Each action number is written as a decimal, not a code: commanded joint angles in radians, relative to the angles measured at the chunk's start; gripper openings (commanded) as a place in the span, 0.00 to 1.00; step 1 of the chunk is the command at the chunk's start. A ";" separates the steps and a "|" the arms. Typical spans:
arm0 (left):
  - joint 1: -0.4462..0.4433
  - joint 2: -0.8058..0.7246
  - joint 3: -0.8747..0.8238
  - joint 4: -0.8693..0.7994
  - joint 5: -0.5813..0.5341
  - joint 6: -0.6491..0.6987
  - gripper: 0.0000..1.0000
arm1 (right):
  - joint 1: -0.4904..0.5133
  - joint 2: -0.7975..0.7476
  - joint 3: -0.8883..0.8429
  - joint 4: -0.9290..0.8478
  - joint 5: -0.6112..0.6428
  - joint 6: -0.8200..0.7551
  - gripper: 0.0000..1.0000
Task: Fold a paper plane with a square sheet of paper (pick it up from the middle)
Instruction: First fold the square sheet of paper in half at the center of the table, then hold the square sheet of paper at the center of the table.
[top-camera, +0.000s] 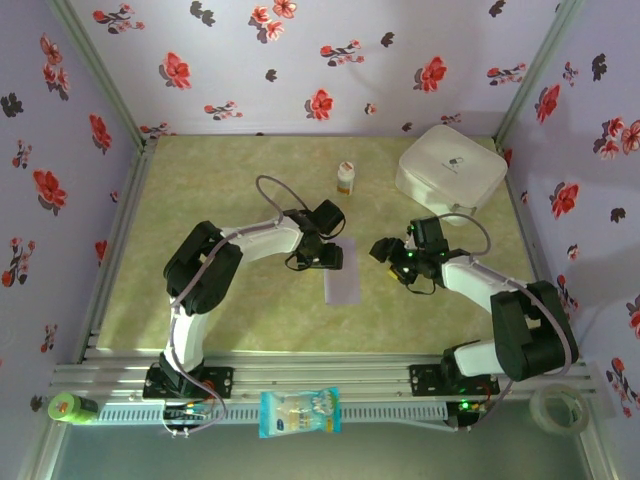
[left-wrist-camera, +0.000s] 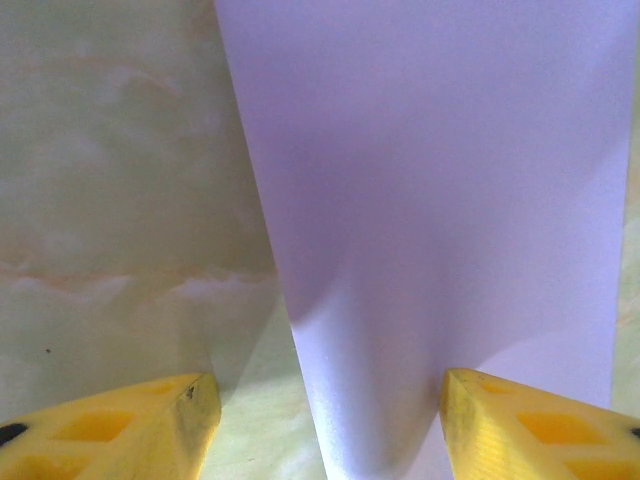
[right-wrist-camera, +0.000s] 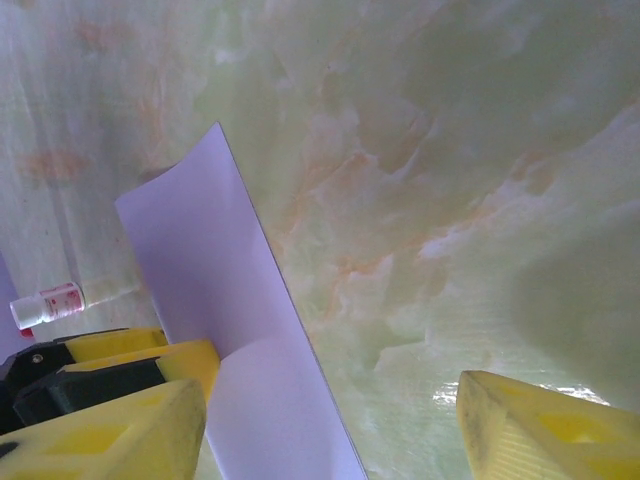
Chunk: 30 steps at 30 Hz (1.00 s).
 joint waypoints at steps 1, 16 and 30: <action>-0.009 0.091 -0.035 0.043 -0.007 -0.011 0.62 | 0.014 0.022 0.017 0.019 -0.030 -0.008 0.60; -0.008 0.097 -0.035 0.050 -0.007 -0.041 0.62 | 0.056 0.073 0.043 0.028 -0.036 -0.020 0.46; -0.009 0.098 -0.037 0.051 -0.007 0.017 0.62 | 0.075 0.103 0.064 0.014 -0.034 -0.037 0.36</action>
